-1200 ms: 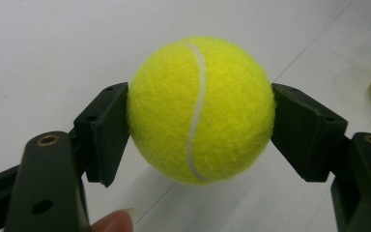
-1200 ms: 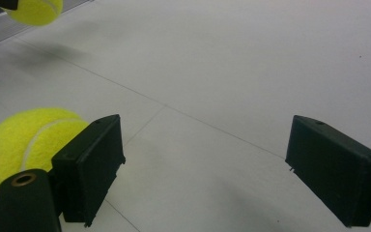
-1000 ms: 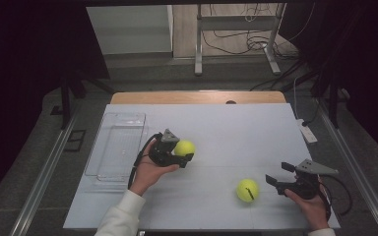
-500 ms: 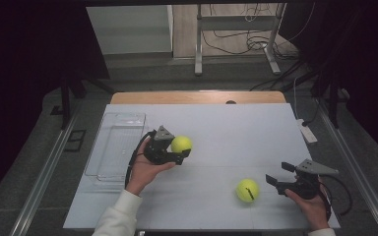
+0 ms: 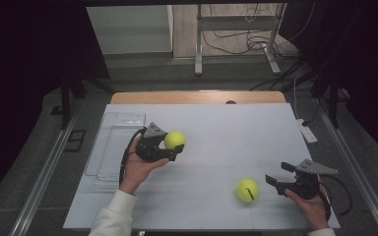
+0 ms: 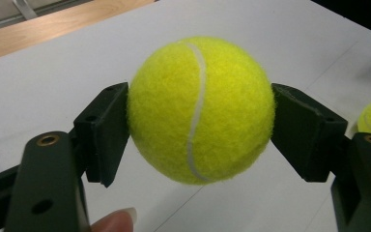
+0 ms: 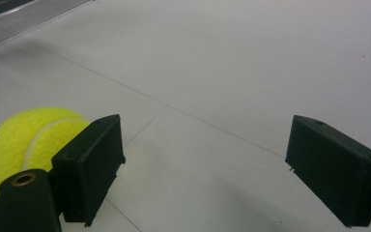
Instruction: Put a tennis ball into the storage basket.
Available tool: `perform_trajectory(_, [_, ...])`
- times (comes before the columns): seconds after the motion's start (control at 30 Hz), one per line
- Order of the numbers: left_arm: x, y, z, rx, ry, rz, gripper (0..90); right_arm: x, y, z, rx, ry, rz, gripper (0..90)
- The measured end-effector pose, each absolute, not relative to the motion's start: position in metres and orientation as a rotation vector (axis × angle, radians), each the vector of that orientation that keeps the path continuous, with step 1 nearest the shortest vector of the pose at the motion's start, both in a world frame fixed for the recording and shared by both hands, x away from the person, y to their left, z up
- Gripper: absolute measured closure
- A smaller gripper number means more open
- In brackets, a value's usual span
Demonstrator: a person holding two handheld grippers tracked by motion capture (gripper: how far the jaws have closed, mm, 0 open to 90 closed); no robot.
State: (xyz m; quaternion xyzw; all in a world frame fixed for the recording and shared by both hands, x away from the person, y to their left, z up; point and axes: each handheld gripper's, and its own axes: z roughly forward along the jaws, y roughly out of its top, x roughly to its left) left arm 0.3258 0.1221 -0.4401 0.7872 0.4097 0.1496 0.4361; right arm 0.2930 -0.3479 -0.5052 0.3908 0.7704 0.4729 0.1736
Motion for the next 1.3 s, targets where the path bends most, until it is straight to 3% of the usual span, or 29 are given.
perform_trajectory(1.3, [0.320,0.157,-0.421,1.828,1.061,0.458,26.8,0.293,-0.349,-0.505,1.109,2.181,1.334,13.5])
